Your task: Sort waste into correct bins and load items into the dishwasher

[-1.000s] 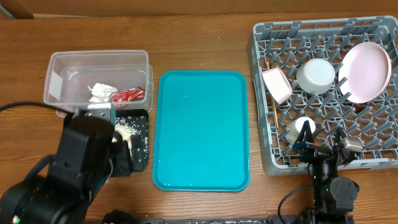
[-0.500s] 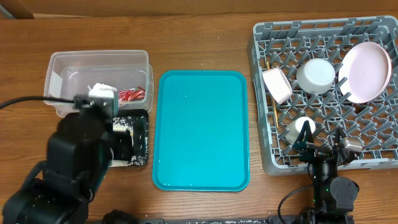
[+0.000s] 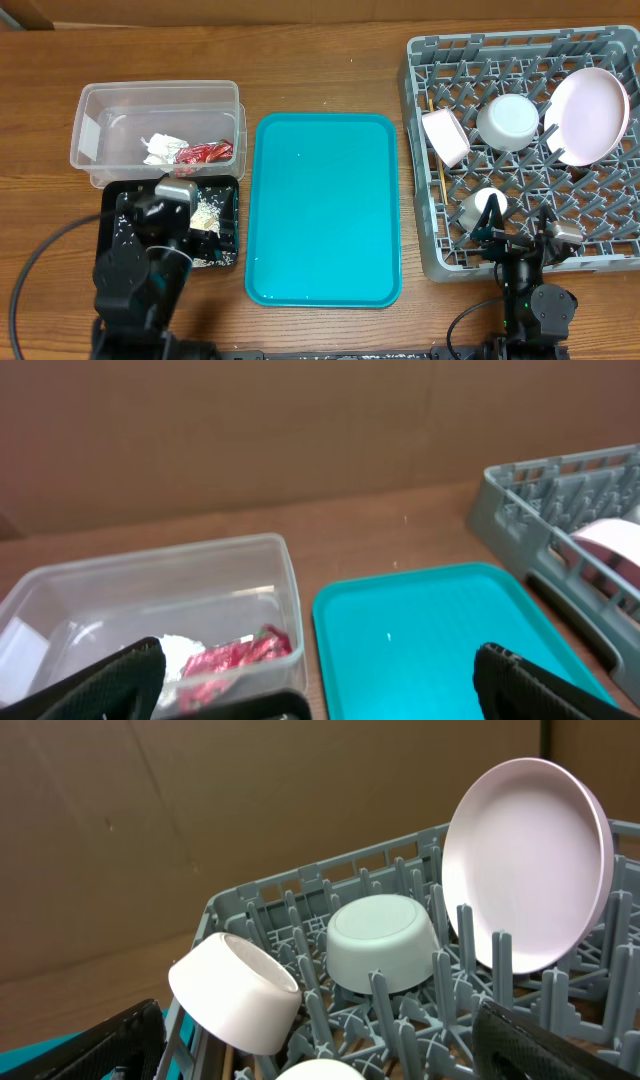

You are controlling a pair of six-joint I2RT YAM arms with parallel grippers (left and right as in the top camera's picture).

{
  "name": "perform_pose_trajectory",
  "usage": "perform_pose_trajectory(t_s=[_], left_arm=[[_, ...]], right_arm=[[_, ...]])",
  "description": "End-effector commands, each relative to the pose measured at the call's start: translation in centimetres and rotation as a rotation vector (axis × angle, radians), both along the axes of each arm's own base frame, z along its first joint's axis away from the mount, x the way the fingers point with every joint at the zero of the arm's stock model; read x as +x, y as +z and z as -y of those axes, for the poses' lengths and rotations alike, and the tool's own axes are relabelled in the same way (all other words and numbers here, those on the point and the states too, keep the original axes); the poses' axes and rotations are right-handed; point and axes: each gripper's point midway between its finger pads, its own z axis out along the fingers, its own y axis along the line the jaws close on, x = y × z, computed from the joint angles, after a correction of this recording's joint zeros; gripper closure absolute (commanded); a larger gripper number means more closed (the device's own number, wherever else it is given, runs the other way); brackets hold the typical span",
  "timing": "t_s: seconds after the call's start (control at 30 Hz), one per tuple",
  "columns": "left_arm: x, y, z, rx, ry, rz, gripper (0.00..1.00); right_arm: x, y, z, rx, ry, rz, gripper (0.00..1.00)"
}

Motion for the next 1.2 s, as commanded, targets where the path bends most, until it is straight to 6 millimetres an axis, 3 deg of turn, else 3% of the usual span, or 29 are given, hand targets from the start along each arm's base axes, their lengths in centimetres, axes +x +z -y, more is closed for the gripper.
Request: perform_pose_trajectory(t_s=[0.0, 0.27, 0.73, 1.17], left_arm=[[-0.3, -2.7, 0.1, -0.053, -0.011, 0.017, 0.00], [-0.6, -6.2, -1.0, -0.105, 0.040, 0.161, 0.00], [-0.6, -11.5, -1.7, -0.106, 0.067, 0.179, 0.00], [-0.6, -11.9, -1.8, -0.105, 0.075, 0.161, 0.00]], right_arm=[[0.0, -0.2, 0.2, 0.000, -0.008, 0.004, 0.00], [0.0, -0.2, 0.2, 0.000, -0.008, 0.004, 0.00], [0.0, -0.2, 0.2, 0.000, -0.008, 0.004, 0.00], [0.0, -0.2, 0.2, 0.000, -0.008, 0.004, 0.00]])
